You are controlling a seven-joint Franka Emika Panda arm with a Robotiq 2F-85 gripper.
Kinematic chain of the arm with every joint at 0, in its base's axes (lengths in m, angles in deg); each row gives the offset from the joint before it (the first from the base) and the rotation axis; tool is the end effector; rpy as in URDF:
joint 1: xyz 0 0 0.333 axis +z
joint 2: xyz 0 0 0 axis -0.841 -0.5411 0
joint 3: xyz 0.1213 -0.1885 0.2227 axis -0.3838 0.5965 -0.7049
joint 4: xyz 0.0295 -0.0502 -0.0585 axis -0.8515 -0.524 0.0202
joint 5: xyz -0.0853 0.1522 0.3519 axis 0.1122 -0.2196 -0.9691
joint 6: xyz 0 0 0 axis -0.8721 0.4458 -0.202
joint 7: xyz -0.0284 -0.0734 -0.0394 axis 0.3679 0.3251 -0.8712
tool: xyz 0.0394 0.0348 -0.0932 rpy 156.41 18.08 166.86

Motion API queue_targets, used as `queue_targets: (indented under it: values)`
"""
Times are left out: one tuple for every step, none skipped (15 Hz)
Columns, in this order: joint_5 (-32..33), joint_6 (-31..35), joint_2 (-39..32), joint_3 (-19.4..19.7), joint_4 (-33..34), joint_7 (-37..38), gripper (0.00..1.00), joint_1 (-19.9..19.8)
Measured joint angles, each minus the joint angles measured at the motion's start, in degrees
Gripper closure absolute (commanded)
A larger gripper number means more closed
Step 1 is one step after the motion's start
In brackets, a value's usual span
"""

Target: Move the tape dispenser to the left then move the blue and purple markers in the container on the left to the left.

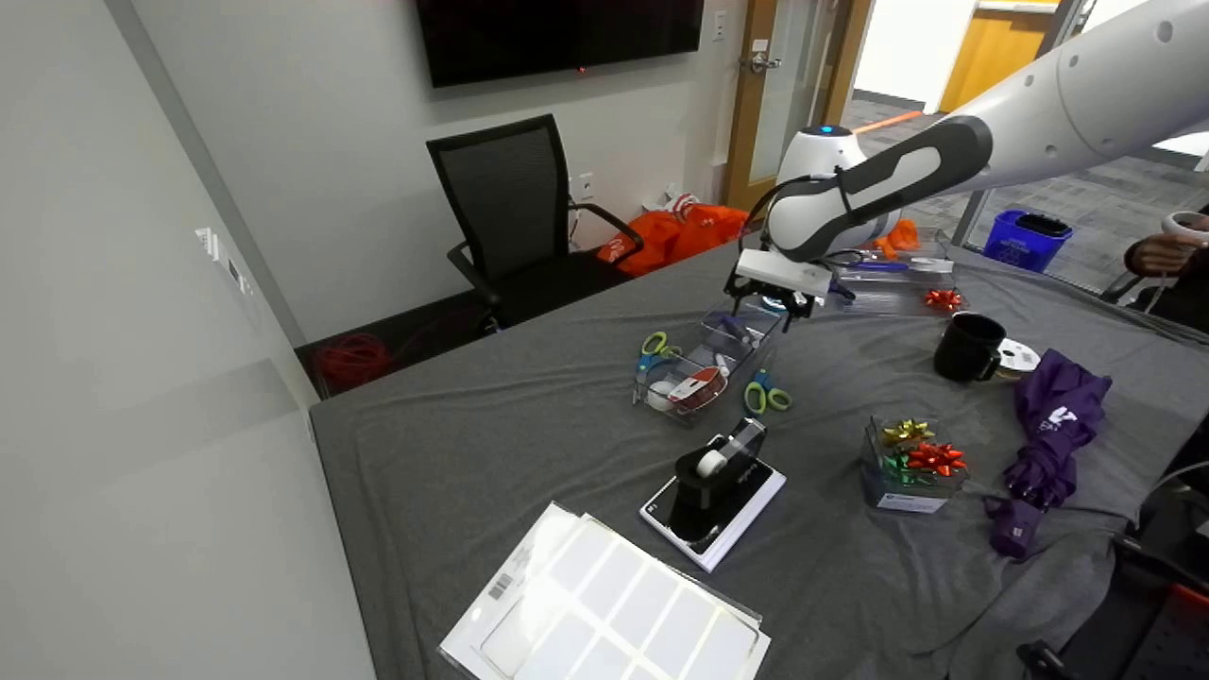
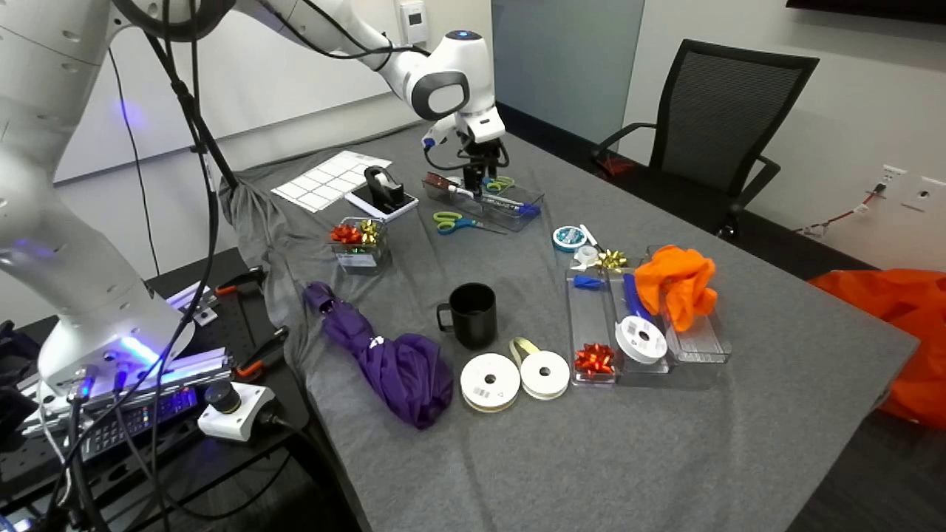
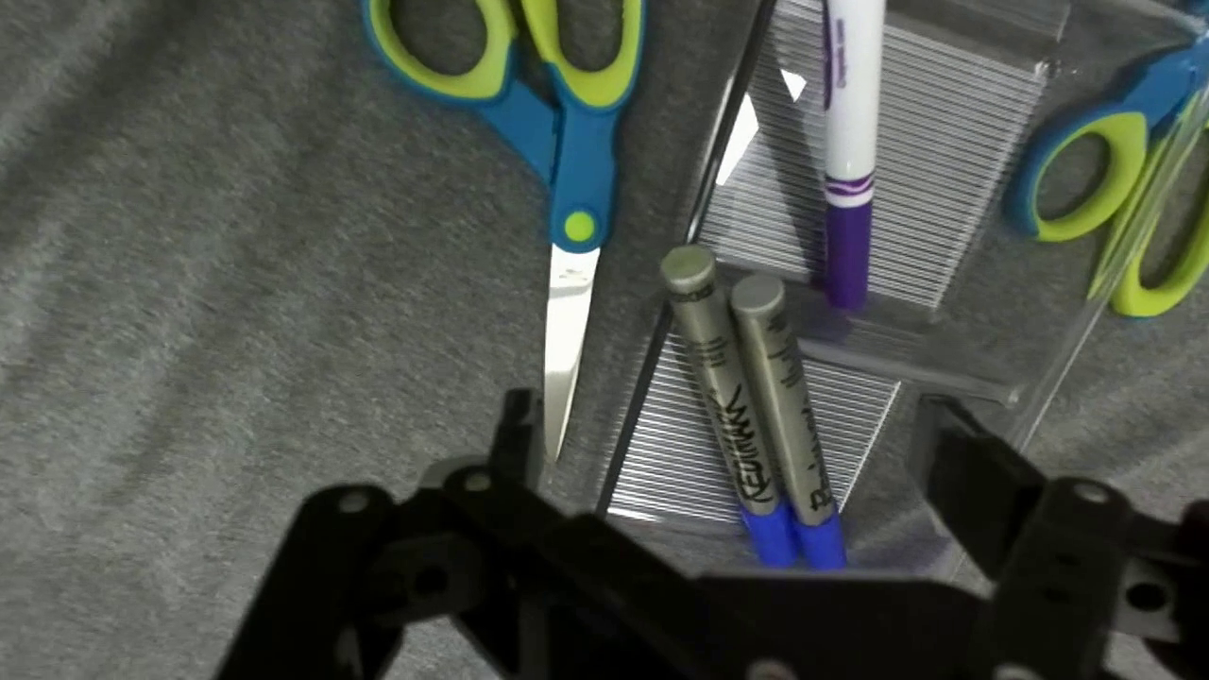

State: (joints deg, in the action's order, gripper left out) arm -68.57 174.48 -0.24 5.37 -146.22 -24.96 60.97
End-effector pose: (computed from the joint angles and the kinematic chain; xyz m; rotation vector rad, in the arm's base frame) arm 0.7228 -0.0256 0.2061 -2.6890 1.4713 -0.1617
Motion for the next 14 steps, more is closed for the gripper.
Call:
queue_targets:
  values:
    - [0.0,0.15,-0.47,-0.01,0.37,-0.75,0.0,-0.01]
    - [-0.02,0.37,-0.87,-0.07,0.7,-1.25,0.0,-0.01]
    - [-0.03,0.55,-1.26,-0.19,1.03,-1.61,0.0,0.0]
    - [-0.03,0.63,-1.69,-0.35,1.36,-1.96,0.0,0.0]
    - [-0.03,0.63,-1.98,-0.49,1.49,-2.23,0.0,0.02]
    - [-0.03,0.63,-2.2,-0.64,1.59,-2.49,0.0,0.04]
    - [-0.03,0.63,-2.43,-0.7,1.69,-2.69,0.0,0.09]
    - [-0.03,0.63,-2.74,-0.74,1.85,-2.89,0.0,0.13]
    - [-0.03,0.63,-3.12,-0.75,2.08,-3.0,0.25,0.15]
    - [-0.03,0.63,-3.43,-0.76,2.19,-3.05,0.28,0.15]
    - [-0.03,0.62,-3.63,-0.76,2.24,-3.07,0.34,0.15]
    - [-0.03,0.62,-3.79,-0.77,2.32,-3.07,0.4,0.15]
    - [-0.03,0.62,-3.96,-0.77,2.45,-3.07,0.49,0.15]
    - [-0.03,0.62,-4.16,-0.77,2.62,-3.07,0.55,0.15]
